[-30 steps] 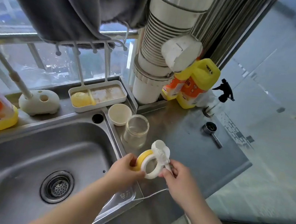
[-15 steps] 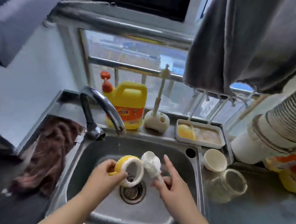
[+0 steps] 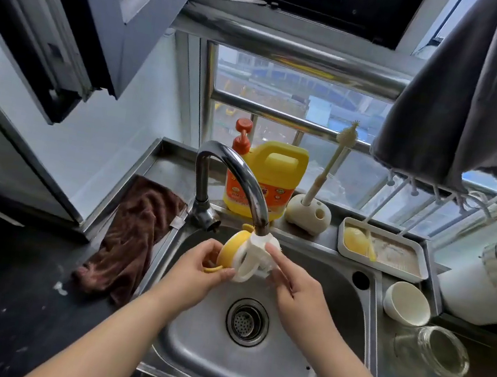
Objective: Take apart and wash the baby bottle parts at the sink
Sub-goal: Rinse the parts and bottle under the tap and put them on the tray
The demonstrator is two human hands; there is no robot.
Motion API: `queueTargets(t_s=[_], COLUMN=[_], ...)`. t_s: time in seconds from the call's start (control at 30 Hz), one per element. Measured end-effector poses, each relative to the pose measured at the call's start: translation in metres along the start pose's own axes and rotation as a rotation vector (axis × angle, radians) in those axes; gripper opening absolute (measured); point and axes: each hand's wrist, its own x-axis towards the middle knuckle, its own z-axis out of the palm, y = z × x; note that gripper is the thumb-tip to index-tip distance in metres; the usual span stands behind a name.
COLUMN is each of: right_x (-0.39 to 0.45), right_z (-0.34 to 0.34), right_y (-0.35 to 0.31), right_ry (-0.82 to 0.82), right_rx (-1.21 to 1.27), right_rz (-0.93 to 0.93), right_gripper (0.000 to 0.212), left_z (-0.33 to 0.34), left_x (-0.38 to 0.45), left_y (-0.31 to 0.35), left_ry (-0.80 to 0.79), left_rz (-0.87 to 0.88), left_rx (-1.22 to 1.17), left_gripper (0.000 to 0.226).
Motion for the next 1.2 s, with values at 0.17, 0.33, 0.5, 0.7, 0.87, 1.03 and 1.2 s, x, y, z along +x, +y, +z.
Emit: queueTargets(t_s=[0.17, 0.33, 0.5, 0.7, 0.87, 1.03, 1.2], right_x=[0.019, 0.025, 0.035, 0.022, 0.037, 0.042, 0.028], right_z=[-0.009, -0.028, -0.032, -0.016, -0.025, -0.022, -0.016], right_y=[-0.002, 0.003, 0.012, 0.004, 0.016, 0.017, 0.012], right_ry=[-0.038, -0.113, -0.064, -0.162, -0.096, -0.093, -0.247], right_rx=[-0.314, -0.338, -0.386, -0.392, -0.288, -0.269, -0.273], right_rz=[-0.056, -0.08, -0.019, -0.204, -0.121, -0.064, -0.216], right_gripper=[0.054, 0.052, 0.056, 0.058, 0.059, 0.062, 0.057], left_z=[0.01, 0.014, 0.012, 0.003, 0.0, -0.001, -0.003], left_x=[0.01, 0.016, 0.013, 0.016, 0.017, 0.018, 0.018], left_y=[0.004, 0.008, 0.004, 0.004, 0.007, 0.005, 0.003], left_ry=[0.031, 0.01, -0.006, 0.066, 0.043, 0.024, 0.009], left_rz=[0.121, 0.154, 0.179, 0.184, 0.173, 0.169, 0.169], left_rx=[0.271, 0.329, 0.338, 0.325, 0.324, 0.304, 0.304], left_gripper=[0.014, 0.019, 0.026, 0.016, 0.018, 0.02, 0.022])
